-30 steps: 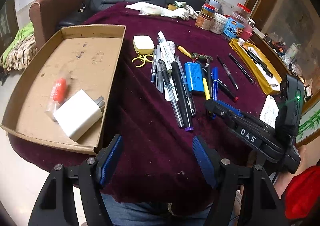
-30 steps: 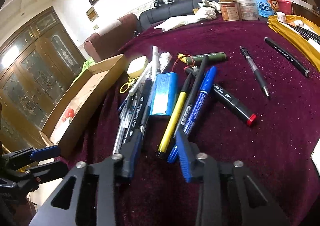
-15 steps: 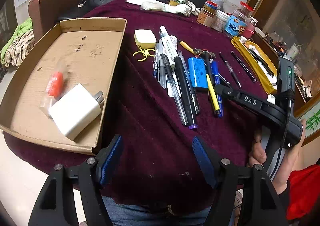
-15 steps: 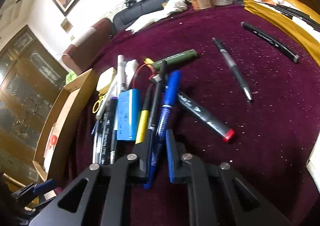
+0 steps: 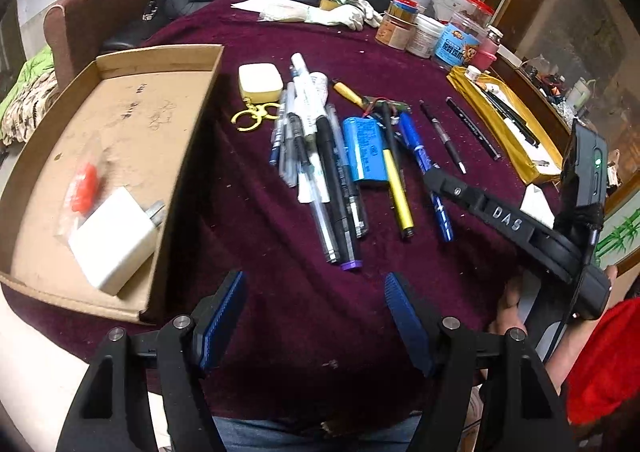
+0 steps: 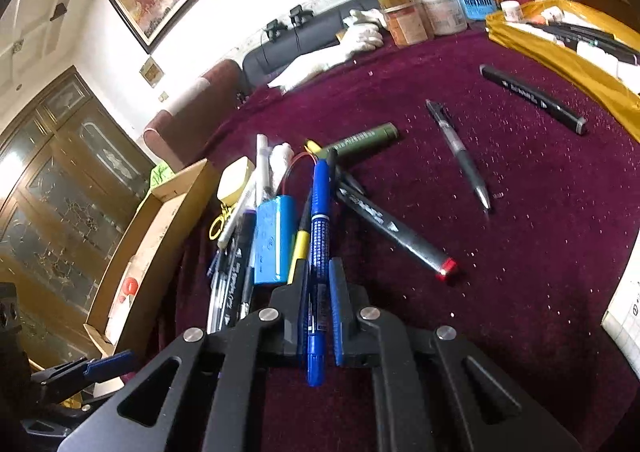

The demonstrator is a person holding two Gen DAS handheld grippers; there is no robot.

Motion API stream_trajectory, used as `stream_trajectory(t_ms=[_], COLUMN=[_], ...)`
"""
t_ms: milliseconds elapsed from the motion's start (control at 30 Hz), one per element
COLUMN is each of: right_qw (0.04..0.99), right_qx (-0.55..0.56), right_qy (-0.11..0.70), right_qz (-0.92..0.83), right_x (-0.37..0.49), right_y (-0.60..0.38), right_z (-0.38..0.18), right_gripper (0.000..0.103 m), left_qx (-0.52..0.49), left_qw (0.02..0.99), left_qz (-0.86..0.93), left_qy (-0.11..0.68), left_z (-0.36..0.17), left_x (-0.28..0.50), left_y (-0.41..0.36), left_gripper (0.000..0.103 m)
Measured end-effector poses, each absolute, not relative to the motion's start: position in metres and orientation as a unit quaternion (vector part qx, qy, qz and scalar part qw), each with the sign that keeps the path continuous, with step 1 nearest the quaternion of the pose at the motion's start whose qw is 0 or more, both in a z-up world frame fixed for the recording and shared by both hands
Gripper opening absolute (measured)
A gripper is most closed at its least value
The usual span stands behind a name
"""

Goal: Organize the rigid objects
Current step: 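Grasp the blue marker with right tool while left tool grasps yellow pencil, then carry the pencil and marker into the cardboard tray and open both tools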

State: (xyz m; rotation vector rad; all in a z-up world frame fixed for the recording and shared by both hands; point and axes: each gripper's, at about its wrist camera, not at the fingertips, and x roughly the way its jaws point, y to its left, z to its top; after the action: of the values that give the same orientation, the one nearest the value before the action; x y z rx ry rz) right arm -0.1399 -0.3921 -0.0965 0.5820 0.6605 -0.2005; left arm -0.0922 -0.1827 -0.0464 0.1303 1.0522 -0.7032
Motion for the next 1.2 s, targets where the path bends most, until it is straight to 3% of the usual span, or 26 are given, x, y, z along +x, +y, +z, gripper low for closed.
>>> stream_trajectory(t_ms=[133,233,300,400,567,600,700,1133,1200], right_qw=[0.901,0.892,0.894,0.895,0.899,0.9,0.904,0.903,0.9], right_qx=[0.247,0.256,0.259,0.267,0.269,0.266,0.255,0.243,0.241], right_qy=[0.328,0.347,0.342,0.333,0.32,0.318,0.316,0.331,0.341], right_qz=[-0.135,-0.134,-0.13,-0.132,-0.132,-0.133,-0.133,-0.125,-0.126], right_x=[-0.145,-0.143,-0.145,-0.149,-0.153,-0.152,-0.151,-0.146,-0.144], right_y=[-0.397,-0.404,-0.405,-0.407,-0.407,-0.406,-0.403,-0.399,-0.399], right_z=[-0.093,-0.102,-0.101,-0.1,-0.098,-0.097,-0.095,-0.097,-0.099], right_gripper=[0.009,0.009,0.009,0.009,0.009,0.009,0.009,0.009,0.009], left_qx=[0.067,0.076,0.086,0.086,0.071,0.077,0.075,0.081,0.084], left_qw=[0.796,0.786,0.775,0.756,0.733,0.733,0.73,0.699,0.714], left_qz=[-0.344,-0.358,-0.363,-0.373,-0.365,-0.364,-0.363,-0.384,-0.381], left_qy=[0.493,0.498,0.511,0.531,0.57,0.569,0.574,0.597,0.582], left_z=[-0.045,-0.048,-0.053,-0.062,-0.079,-0.081,-0.083,-0.084,-0.078], left_x=[-0.093,-0.089,-0.084,-0.074,-0.054,-0.053,-0.054,-0.099,-0.095], left_y=[-0.201,-0.226,-0.246,-0.27,-0.292,-0.296,-0.295,-0.255,-0.261], left_gripper=[0.071,0.058,0.042,0.034,0.03,0.019,0.01,0.013,0.028])
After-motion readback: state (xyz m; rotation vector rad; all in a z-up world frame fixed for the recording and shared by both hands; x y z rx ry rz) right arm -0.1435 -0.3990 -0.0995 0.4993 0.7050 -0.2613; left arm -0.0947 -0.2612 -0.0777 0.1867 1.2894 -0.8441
